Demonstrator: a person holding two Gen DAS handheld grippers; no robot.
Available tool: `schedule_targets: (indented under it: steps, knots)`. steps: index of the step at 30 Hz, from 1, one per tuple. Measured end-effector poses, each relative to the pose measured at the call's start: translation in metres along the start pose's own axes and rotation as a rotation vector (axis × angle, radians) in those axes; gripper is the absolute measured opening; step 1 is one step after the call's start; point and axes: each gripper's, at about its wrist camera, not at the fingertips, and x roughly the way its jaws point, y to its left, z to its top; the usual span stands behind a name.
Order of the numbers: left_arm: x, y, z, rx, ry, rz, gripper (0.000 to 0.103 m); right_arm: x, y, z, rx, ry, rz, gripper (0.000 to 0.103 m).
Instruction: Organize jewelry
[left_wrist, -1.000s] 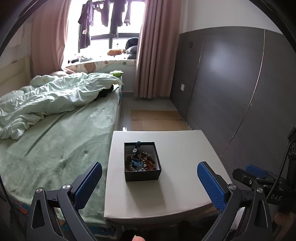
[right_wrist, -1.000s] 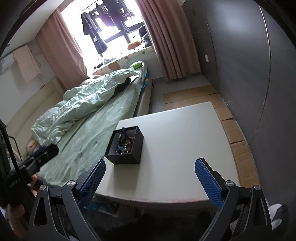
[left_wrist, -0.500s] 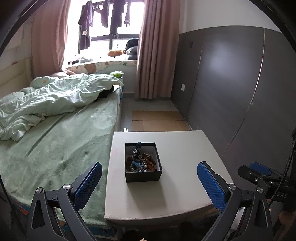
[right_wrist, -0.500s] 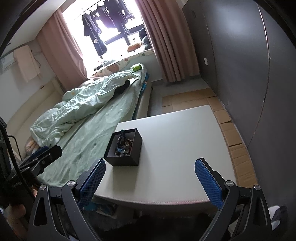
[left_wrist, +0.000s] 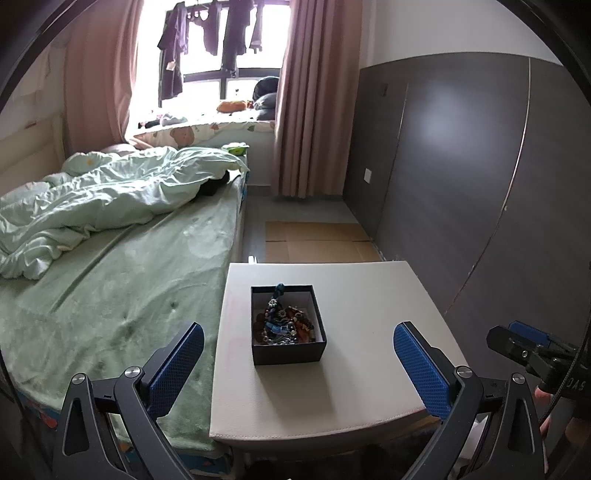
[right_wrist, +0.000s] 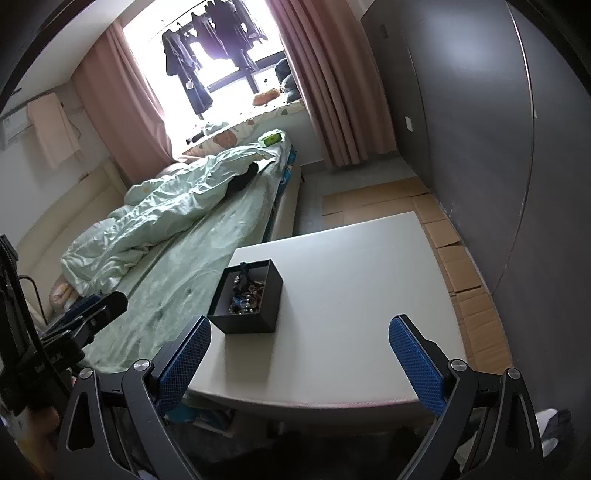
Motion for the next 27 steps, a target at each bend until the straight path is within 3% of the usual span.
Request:
schedule_targets:
  steps: [27]
  knots:
    - [-0.0015, 0.0000, -0.0025, 0.004, 0.000, -0.006, 0.103, -0.0039, 0.0020, 0.0031, -0.013, 0.006, -0.018, 0.097]
